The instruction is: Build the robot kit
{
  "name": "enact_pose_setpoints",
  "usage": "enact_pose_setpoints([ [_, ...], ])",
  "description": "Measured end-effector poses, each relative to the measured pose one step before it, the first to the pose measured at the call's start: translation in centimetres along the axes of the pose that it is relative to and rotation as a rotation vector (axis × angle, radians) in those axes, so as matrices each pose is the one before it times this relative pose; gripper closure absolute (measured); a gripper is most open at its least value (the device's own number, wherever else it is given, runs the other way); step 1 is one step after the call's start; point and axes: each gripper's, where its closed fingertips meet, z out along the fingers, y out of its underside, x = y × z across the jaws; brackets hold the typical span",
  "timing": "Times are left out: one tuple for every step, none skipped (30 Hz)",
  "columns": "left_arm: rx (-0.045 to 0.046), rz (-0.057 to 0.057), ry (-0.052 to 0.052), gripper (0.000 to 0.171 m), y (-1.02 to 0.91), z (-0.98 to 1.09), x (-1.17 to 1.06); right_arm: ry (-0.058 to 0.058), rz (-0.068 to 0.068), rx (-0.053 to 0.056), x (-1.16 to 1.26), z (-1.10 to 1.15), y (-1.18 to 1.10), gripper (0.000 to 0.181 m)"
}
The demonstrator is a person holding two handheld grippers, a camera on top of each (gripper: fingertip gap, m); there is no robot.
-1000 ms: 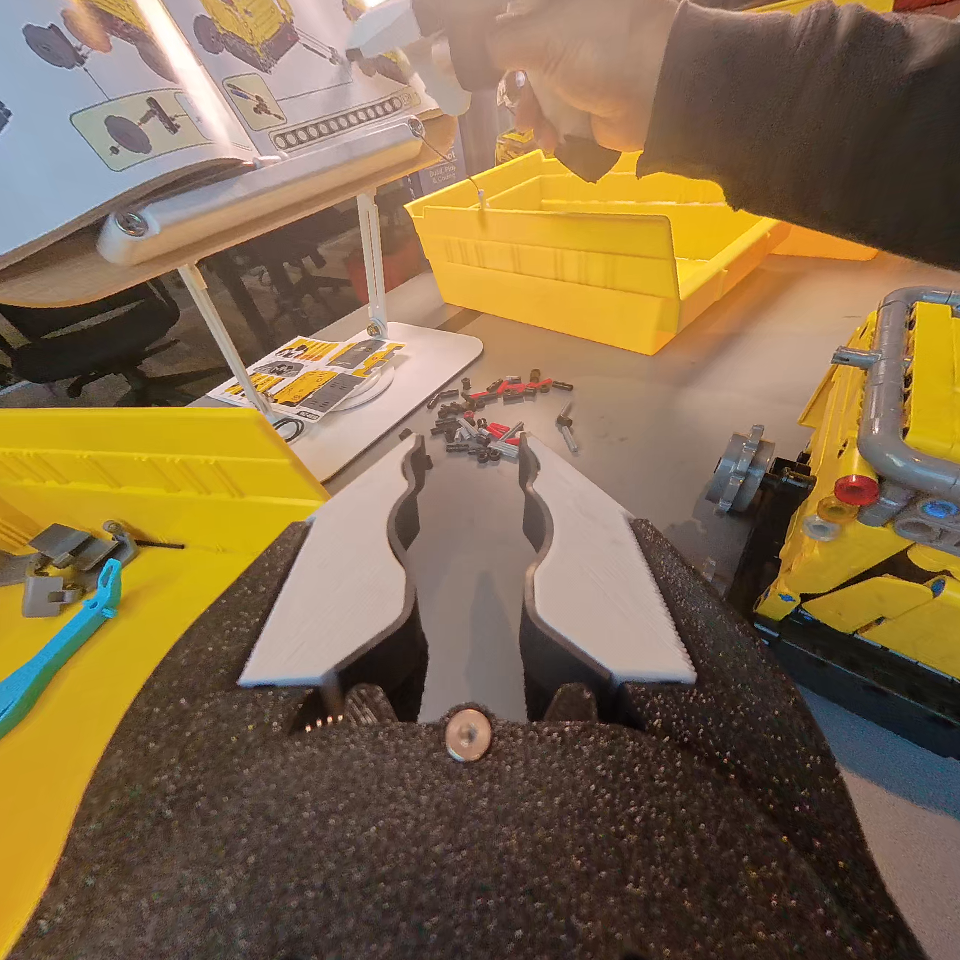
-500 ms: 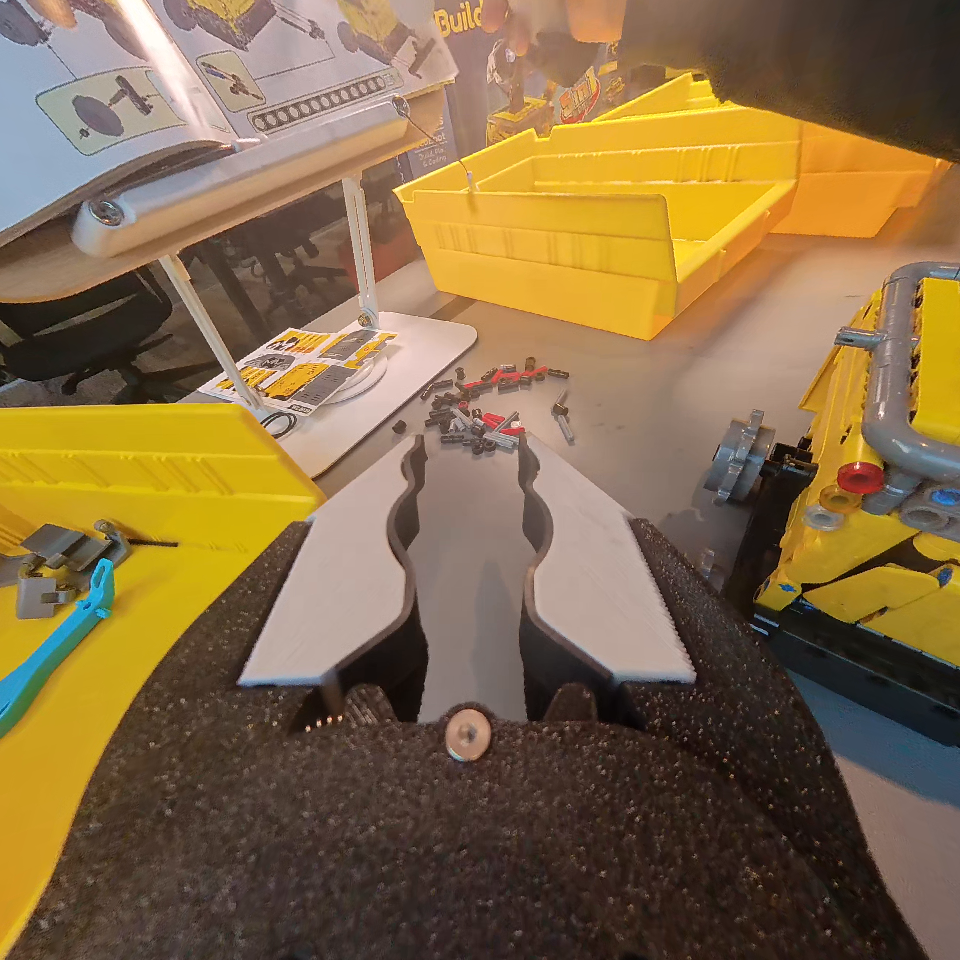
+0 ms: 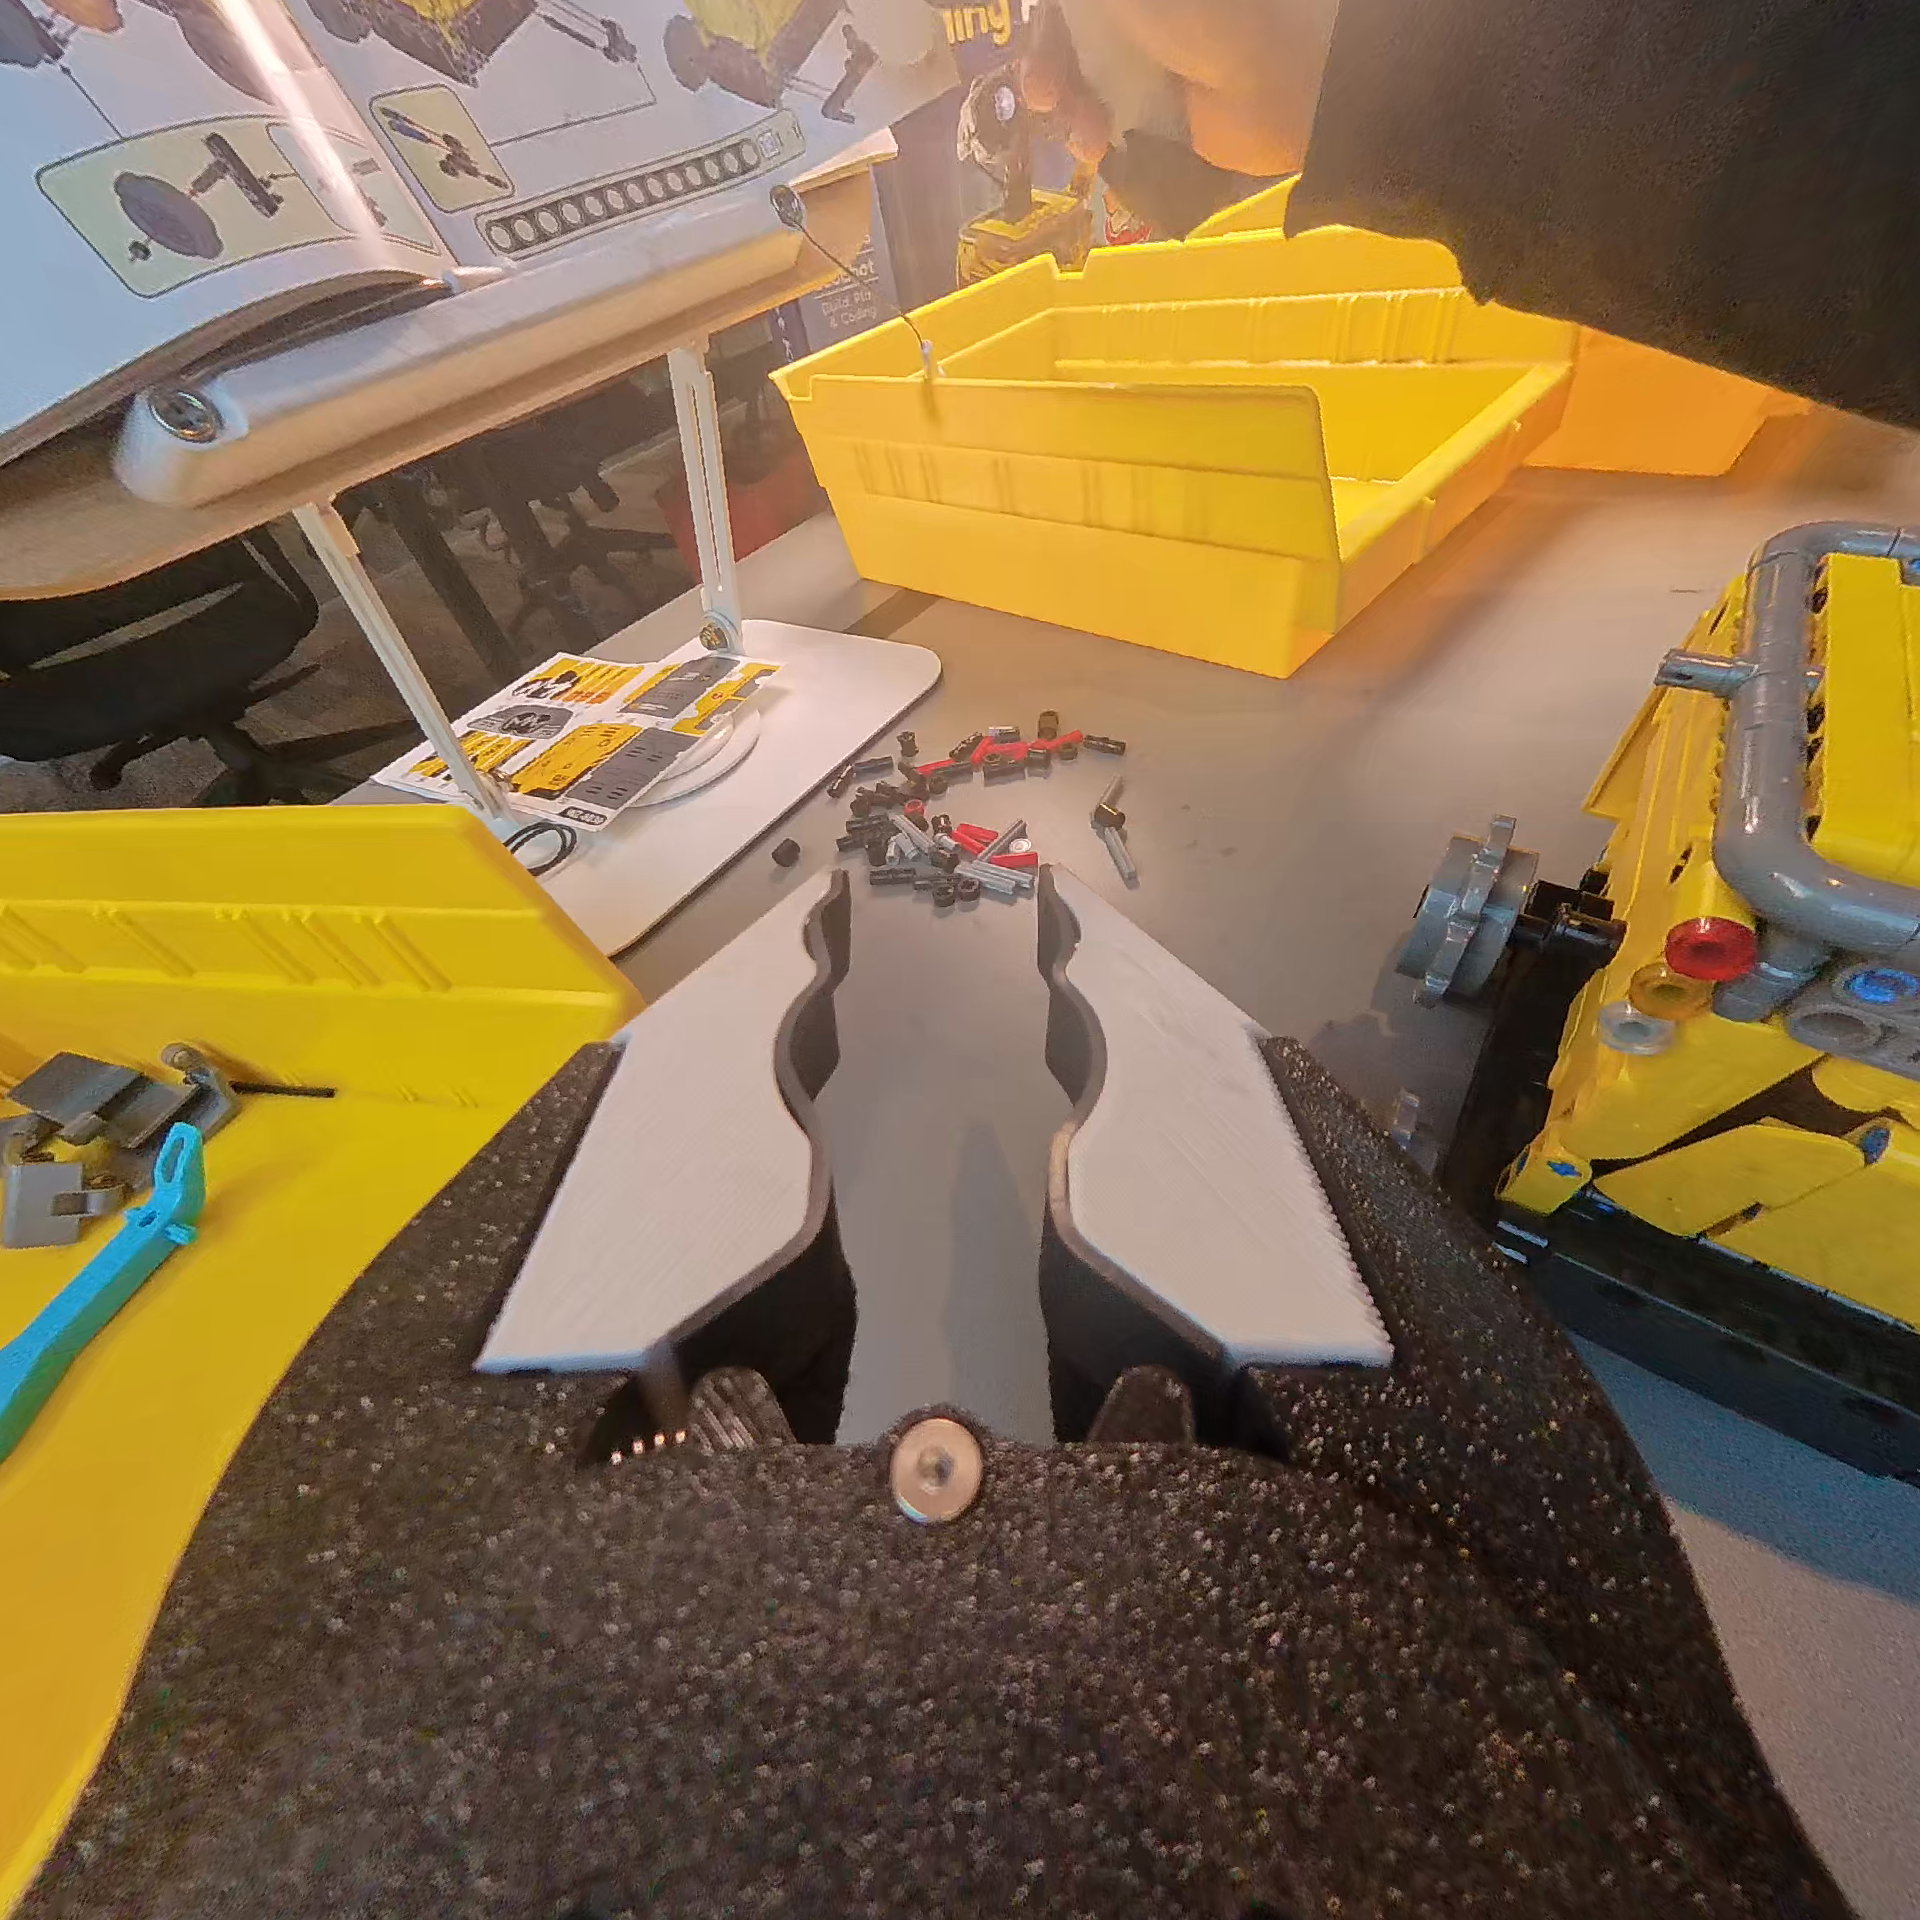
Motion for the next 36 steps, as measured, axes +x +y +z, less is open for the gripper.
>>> enact_pose_setpoints([
  [-0.00233,-0.0004,0.0014,0.138,0.047,0.043,0.032,0.0102,-0.0238,0.0184,0.047,-0.309,-0.075,0.13],
  [-0.00142,0.0011,0.0007,0.138,0.036,0.033,0.027,0.0078,-0.0314,0.0245,-0.017,-0.293,-0.207,0.136],
  [-0.00149,0.0008,0.001,0.138,0.029,0.027,0.023,-0.0006,-0.0289,0.0167,-0.153,-0.181,-0.154,0.138],
  [-0.0018,0.0,0.0009,0.138,0.043,0.028,0.029,0.0026,-0.0248,0.007,-0.097,-0.11,-0.06,0.139],
  [-0.00157,0.0003,0.0002,0.138,0.035,0.015,0.008,-0.0017,-0.0216,0.004,-0.134,-0.037,-0.043,0.14],
  [-0.00146,0.0003,-0.0001,0.138,0.033,0.016,0.003,-0.0091,-0.0117,0.0042,-0.172,-0.011,-0.048,0.142],
  [-0.00104,-0.0002,-0.0009,0.138,0.027,-0.007,-0.019,-0.0071,-0.0027,0.0104,-0.102,-0.039,-0.165,0.144],
  [-0.0004,0.0,-0.0015,0.138,0.018,-0.003,-0.028,0.0093,-0.0068,0.0132,0.139,-0.115,-0.231,0.144],
  [0.00001,-0.0002,-0.0015,0.138,0.009,-0.023,-0.033,0.0158,-0.0144,0.0122,0.212,-0.149,-0.261,0.144],
  [0.00008,-0.0012,-0.0007,0.138,0.003,-0.03,-0.035,0.0137,-0.0116,0.0118,0.163,-0.168,-0.253,0.141],
  [-0.00043,-0.0018,0.0002,0.138,0.025,-0.01,-0.02,0.0091,-0.0054,0.0125,0.083,-0.171,-0.227,0.137],
  [-0.00063,-0.0018,0.0,0.138,0.022,0.01,-0.019,0.002,-0.0036,0.0132,-0.012,-0.188,-0.175,0.136],
  [0.00001,-0.001,0.0001,0.138,0.012,0.007,-0.011,-0.0018,-0.0039,0.0133,-0.061,-0.2,-0.132,0.137],
  [0.0,-0.0004,0.0007,0.138,0.0,0.0,0.013,0.0043,-0.0054,0.0107,0.023,-0.219,-0.07,0.137],
  [-0.00067,0.0,0.0013,0.138,0.013,0.019,0.023,0.0056,-0.0074,0.01,0.062,-0.219,-0.058,0.139],
  [-0.00127,0.0003,0.0015,0.138,0.024,0.031,0.043,-0.0017,-0.0049,0.0034,-0.042,-0.163,0.034,0.14],
  [-0.00134,0.0011,0.0012,0.138,0.027,0.021,0.035,0.0067,-0.0047,0.0014,0.095,-0.151,0.048,0.14],
  [-0.00104,0.0014,0.0012,0.138,0.013,0.021,0.031,0.0064,-0.0061,0.0042,0.144,-0.139,0.011,0.14],
  [-0.00145,0.0006,0.0013,0.138,0.026,0.03,0.037,-0.0042,-0.0014,0.002,0.001,-0.092,0.012,0.143],
  [-0.00187,0.0005,0.001,0.138,0.034,0.025,0.023,-0.002,-0.0007,0.0076,0.041,-0.102,-0.098,0.146],
  [-0.00069,0.0009,-0.0001,0.138,0.007,-0.002,0.002,-0.0002,-0.0081,0.0147,0.055,-0.121,-0.229,0.151],
  [0.00043,0.0004,0.0,0.138,-0.008,0.005,0.006,-0.0119,-0.0082,0.0072,-0.147,-0.051,-0.138,0.155],
  [-0.00013,-0.0003,0.0003,0.138,0.011,0.002,0.008,-0.0237,-0.0012,-0.0058,-0.335,0.078,0.048,0.157],
  [-0.00045,-0.0003,0.0,0.138,0.009,-0.006,-0.007,-0.0127,0.001,-0.0056,-0.178,0.077,0.082,0.158],
  [-0.00012,0.0001,-0.0002,0.138,0.0,0.009,-0.006,0.0091,-0.008,0.0018,0.12,0.022,-0.058,0.158],
  [-0.00063,0.0001,0.0005,0.138,0.006,-0.002,0.015,0.0138,-0.0142,0.0057,0.185,-0.06,-0.173,0.158],
  [-0.00111,0.0001,0.0003,0.138,0.025,-0.005,0.005,0.0219,-0.0131,0.0139,0.308,-0.146,-0.341,0.157],
  [-0.00055,0.0,0.0003,0.138,0.008,-0.004,0.005,0.0212,-0.0099,0.023,0.289,-0.215,-0.504,0.155],
  [-0.00018,-0.0002,0.0007,0.137,0.0,0.008,0.008,0.0117,-0.0059,0.0215,0.142,-0.201,-0.48,0.151],
  [-0.00045,-0.0001,0.0005,0.137,0.004,0.006,0.005,0.001,-0.0037,0.0155,-0.02,-0.177,-0.361,0.149],
  [-0.00103,0.0003,0.0009,0.137,0.017,0.016,0.016,-0.0106,-0.0039,0.018,-0.2,-0.179,-0.357,0.15],
  [-0.00145,0.0008,0.001,0.137,0.021,0.016,0.023,-0.0173,-0.0024,0.0207,-0.314,-0.21,-0.374,0.154],
  [-0.00107,0.0014,0.0008,0.137,0.012,0.014,0.038,-0.0229,-0.0018,0.0199,-0.414,-0.221,-0.371,0.161],
  [-0.00054,0.0016,0.0009,0.137,0.005,0.018,0.037,-0.0335,-0.0005,0.012,-0.582,-0.162,-0.24,0.167],
  [-0.00101,0.0015,0.0008,0.137,0.011,0.015,0.036,-0.0405,0.002,-0.0027,-0.687,-0.032,0.006,0.169],
  [-0.00151,0.0013,0.0001,0.137,0.009,0.015,0.014,-0.0226,0.004,-0.011,-0.414,0.02,0.189,0.17],
])
